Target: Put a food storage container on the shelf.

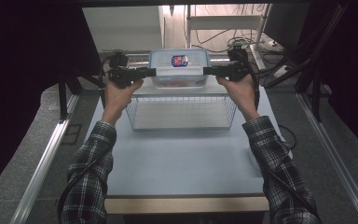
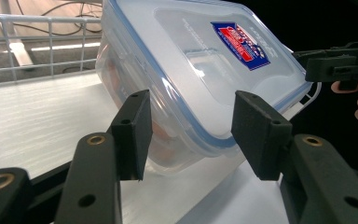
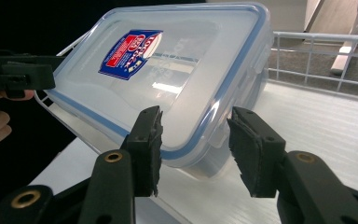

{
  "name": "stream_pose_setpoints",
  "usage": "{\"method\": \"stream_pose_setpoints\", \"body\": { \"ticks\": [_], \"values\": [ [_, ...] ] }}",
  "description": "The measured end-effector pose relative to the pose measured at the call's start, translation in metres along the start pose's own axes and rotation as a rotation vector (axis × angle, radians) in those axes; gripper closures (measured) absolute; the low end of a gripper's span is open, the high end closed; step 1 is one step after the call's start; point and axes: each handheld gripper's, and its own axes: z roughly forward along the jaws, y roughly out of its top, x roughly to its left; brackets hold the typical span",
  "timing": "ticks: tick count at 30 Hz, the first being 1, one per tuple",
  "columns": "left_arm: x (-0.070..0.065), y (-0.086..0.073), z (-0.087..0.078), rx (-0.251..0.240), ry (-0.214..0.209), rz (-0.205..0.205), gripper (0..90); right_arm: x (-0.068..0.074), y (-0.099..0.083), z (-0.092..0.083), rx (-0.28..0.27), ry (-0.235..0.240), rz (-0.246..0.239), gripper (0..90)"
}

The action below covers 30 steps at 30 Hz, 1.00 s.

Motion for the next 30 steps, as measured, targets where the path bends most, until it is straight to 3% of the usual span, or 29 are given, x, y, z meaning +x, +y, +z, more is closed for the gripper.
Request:
{"method": "stream_pose_setpoints", "body": {
  "ticks": [7,13,17,20,25,30],
  "values": [
    [-0.002,-0.001,-0.004,0.010,0.002,0.005,47.8,0.004,-0.001,-0.001,0.008,-0.010,-0.018,54.7],
    [-0.001,0.000,-0.006,0.008,0.010,0.002,45.6,0.005,0.001,0.000,0.008,0.013,-0.005,54.9],
    [-0.002,0.000,-0.006,0.007,0.016,0.009,45.1,0.009,0.003,0.001,0.013,-0.005,-0.026,54.9],
    [-0.004,0.000,-0.006,0.004,0.014,0.022,40.4,0.009,0.002,0.001,0.010,-0.001,-0.031,54.6],
    [-0.017,-0.002,-0.015,-0.005,0.022,0.147,27.2,0.015,-0.002,-0.007,-0.045,0.013,-0.099,42.0],
    [-0.031,-0.016,-0.024,-0.015,0.005,0.236,19.8,0.023,-0.014,-0.015,-0.075,0.015,-0.175,31.2]
  ]
}}
